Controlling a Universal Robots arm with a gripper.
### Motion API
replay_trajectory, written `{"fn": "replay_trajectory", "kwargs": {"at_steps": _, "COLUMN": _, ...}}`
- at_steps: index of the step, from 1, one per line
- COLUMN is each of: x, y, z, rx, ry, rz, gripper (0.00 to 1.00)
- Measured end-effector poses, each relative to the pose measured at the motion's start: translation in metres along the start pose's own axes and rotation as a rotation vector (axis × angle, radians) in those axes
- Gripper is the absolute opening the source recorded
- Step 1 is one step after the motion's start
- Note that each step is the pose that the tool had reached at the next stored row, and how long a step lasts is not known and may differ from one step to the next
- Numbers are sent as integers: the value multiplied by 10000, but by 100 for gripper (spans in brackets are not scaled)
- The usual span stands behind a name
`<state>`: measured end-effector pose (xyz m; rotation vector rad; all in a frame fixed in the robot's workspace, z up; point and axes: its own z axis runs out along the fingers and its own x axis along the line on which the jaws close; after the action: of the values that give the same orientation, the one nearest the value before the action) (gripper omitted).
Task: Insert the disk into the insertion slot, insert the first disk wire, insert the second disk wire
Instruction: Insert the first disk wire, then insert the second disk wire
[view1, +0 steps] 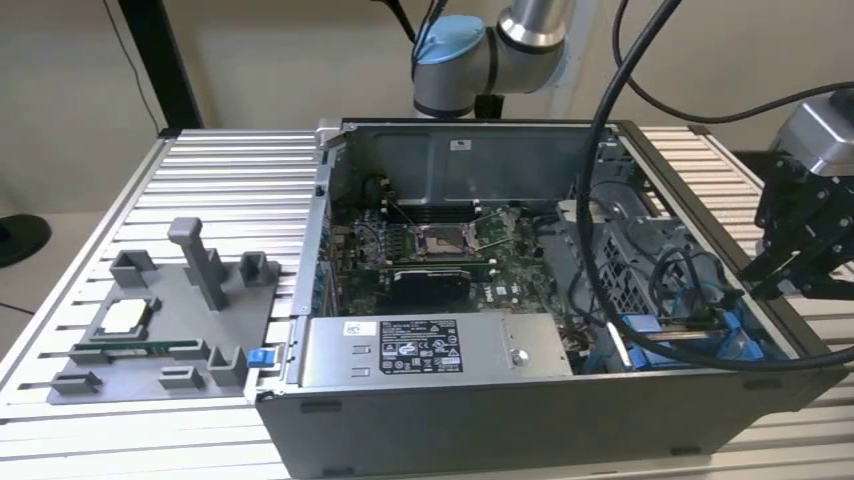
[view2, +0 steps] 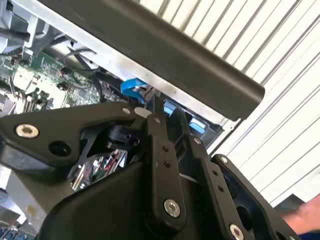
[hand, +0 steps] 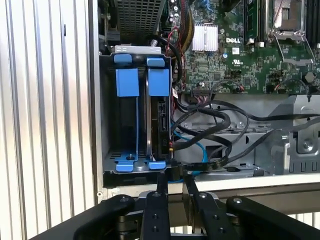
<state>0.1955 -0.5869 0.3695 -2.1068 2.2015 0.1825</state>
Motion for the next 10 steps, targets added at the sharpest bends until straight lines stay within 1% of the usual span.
{"fn": "replay_trajectory", "kwargs": {"at_steps": 1, "x": 0, "y": 0, "z": 0, "rx": -3, "ry": -4, "rz": 0, "gripper": 100}}
{"fn": "replay_trajectory", "kwargs": {"at_steps": 2, "x": 1, "y": -2, "z": 1, "rx": -70, "ry": -15, "rz": 7, "gripper": 100}}
{"fn": "replay_trajectory", "kwargs": {"at_steps": 3, "x": 1, "y": -3, "z": 2, "rx": -197, "ry": -29, "rz": 22, "gripper": 100}}
{"fn": "replay_trajectory", "kwargs": {"at_steps": 4, "x": 4, "y": -6, "z": 5, "rx": -255, "ry": -47, "rz": 27, "gripper": 100}}
{"fn": "replay_trajectory", "kwargs": {"at_steps": 10, "x": 33, "y": -59, "z": 37, "rx": -498, "ry": -177, "rz": 58, "gripper": 100}}
